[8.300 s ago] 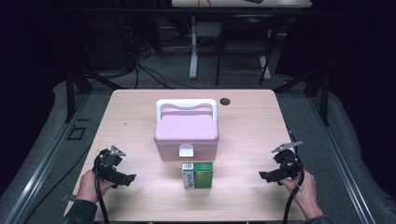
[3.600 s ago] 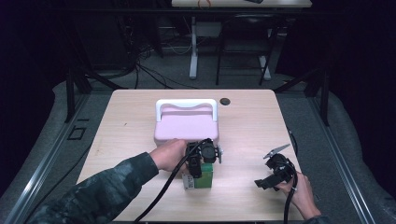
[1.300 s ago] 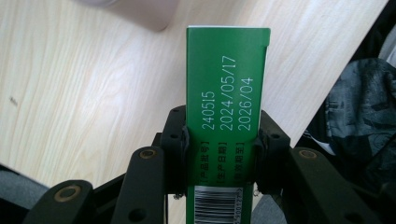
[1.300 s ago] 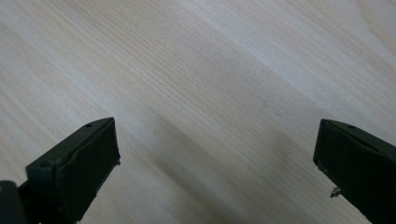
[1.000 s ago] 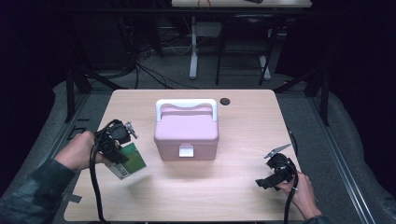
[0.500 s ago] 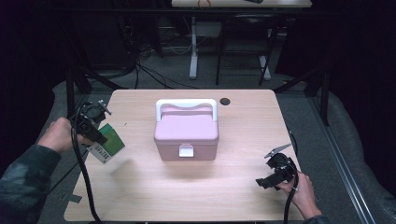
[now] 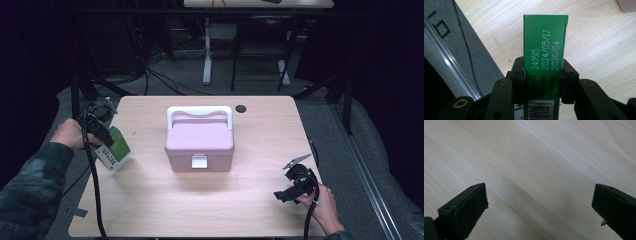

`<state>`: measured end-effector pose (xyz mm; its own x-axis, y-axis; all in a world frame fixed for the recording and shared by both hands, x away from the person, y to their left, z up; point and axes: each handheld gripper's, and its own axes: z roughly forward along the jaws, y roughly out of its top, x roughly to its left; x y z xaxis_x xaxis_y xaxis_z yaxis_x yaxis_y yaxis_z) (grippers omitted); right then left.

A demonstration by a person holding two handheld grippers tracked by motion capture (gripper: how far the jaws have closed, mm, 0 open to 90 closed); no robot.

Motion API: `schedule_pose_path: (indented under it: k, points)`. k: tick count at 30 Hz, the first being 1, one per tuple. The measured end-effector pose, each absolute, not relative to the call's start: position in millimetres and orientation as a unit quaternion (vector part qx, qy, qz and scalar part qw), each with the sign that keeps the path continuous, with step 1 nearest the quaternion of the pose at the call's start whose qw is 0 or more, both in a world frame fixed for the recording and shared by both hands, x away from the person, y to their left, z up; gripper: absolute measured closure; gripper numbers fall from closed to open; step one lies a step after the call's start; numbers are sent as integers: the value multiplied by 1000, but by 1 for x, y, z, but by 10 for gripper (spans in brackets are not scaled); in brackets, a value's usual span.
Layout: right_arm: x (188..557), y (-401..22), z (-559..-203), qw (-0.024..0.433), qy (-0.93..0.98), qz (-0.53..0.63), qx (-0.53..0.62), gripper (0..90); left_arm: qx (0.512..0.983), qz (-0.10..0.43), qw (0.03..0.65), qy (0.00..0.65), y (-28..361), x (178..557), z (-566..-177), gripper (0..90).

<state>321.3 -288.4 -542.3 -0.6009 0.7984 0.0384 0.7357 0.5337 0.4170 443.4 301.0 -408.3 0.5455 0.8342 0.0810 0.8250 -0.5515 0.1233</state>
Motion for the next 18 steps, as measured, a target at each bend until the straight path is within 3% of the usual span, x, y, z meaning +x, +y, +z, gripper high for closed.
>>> schedule_pose_path:
  k: [7, 18]
  points:
    - [320, -287, -542, 77, 872, 204, 439, 0, 861, 34, 50, 505, 313, 453, -425, 637]
    - [320, -287, -541, 77, 871, 204, 441, 0, 856, 32, 53, 513, 320, 453, -438, 631]
